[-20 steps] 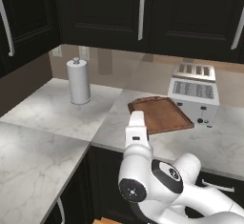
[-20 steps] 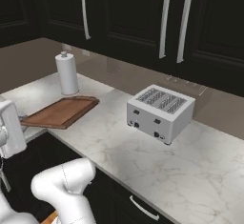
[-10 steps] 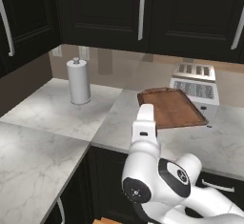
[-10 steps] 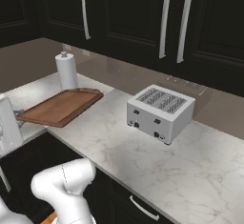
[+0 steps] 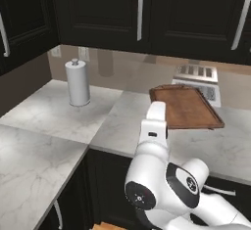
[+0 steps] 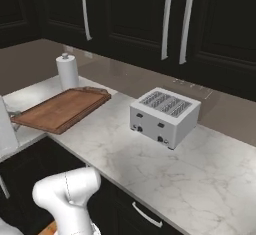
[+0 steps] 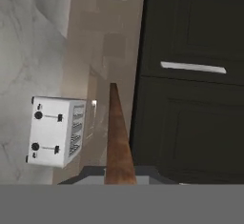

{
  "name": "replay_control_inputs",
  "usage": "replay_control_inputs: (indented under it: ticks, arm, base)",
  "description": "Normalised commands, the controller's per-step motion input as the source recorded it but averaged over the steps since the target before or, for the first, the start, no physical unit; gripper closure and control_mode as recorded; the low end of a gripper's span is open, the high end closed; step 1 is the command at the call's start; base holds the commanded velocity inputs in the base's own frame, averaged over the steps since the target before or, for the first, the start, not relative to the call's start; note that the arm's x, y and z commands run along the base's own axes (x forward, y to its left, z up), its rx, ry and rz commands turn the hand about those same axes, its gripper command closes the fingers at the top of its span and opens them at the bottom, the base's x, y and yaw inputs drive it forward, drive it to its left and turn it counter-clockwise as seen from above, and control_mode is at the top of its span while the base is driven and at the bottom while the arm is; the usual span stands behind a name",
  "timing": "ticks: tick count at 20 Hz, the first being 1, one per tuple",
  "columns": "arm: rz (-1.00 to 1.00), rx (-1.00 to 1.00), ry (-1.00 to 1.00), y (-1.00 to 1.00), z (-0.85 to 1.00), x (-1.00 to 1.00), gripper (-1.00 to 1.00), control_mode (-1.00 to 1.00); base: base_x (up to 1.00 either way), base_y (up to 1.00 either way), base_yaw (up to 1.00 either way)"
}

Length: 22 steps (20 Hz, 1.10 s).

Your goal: Move the cutting board and knife to the sink. Then move spray from the cabinet to the counter.

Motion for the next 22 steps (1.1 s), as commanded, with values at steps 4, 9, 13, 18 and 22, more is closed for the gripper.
replay_control_inputs:
  ticks: [4,9,13,18,22]
  arm:
    - [0.0,0.0,0.0,0.0,0.0,0.0,1.0,1.0]
    - [0.0,0.0,0.0,0.0,0.0,0.0,1.0,1.0]
    - [0.0,0.0,0.0,0.0,0.0,0.0,1.0,1.0]
    - [0.0,0.0,0.0,0.0,0.0,0.0,1.0,1.0]
    - [0.0,0.0,0.0,0.0,0.0,0.0,1.0,1.0]
  base:
    - [-0.66,-0.34,0.0]
    - [-0.93,-0.45,0.0]
    - [-1.0,-0.41,0.0]
    - [-1.0,-0.15,-0.01]
    - [-0.86,-0.51,-0.07]
